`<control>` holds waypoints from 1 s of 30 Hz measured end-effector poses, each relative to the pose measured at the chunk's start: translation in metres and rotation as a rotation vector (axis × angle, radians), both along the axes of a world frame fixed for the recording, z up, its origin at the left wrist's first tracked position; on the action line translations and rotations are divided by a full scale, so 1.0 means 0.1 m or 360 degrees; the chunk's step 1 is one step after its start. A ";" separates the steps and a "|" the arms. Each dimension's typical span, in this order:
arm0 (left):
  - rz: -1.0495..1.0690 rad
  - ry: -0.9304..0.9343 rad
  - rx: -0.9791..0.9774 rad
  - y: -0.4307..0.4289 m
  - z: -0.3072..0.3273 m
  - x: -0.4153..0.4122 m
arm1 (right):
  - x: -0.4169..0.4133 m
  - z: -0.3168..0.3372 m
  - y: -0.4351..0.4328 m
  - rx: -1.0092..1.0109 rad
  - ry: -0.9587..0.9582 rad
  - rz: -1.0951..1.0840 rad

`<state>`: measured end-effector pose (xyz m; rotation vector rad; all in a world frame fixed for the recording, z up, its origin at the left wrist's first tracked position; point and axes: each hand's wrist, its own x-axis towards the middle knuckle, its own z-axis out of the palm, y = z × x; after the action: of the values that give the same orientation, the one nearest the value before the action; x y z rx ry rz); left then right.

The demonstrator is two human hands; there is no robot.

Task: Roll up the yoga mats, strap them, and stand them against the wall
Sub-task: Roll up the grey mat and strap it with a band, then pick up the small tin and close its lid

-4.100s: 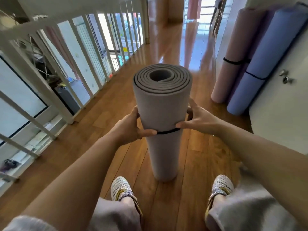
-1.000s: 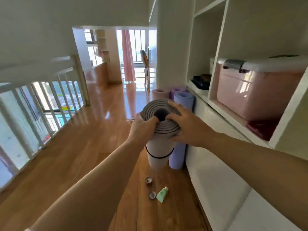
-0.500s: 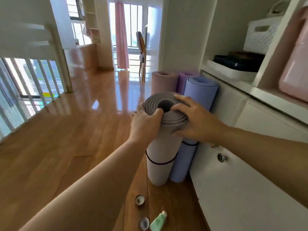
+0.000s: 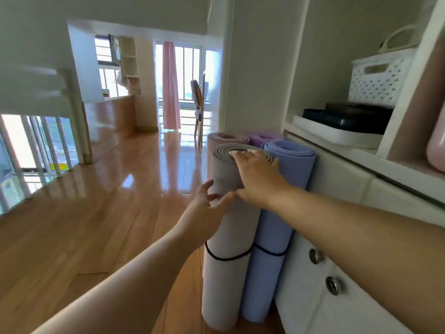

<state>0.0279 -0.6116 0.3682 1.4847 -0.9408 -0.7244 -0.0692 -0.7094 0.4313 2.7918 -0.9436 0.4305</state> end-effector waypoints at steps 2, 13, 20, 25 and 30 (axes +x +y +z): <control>-0.0059 0.0015 0.0052 -0.06 -0.06 -0.02 | 0.07 0.00 -0.11 0.0009 0.0012 0.0010; -0.0093 -0.0062 0.0154 -0.11 -0.07 0.10 | 0.14 -0.05 -0.14 -0.0154 0.0073 -0.0086; -0.0048 -0.0188 0.0211 -0.02 0.00 0.15 | 0.03 -0.07 0.00 -0.0397 -0.0162 0.0225; -0.0095 -0.0180 0.0233 0.10 0.02 0.19 | 0.02 -0.23 0.19 -0.0588 -0.0425 0.0836; -0.0062 -0.0172 0.0398 0.40 -0.39 0.25 | -0.07 -0.87 0.45 0.0026 -0.0351 0.0715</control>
<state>0.0529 -0.5714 0.3296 1.7428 -0.9902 -0.8201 -0.0765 -0.6642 0.3440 3.0071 -0.3394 0.8053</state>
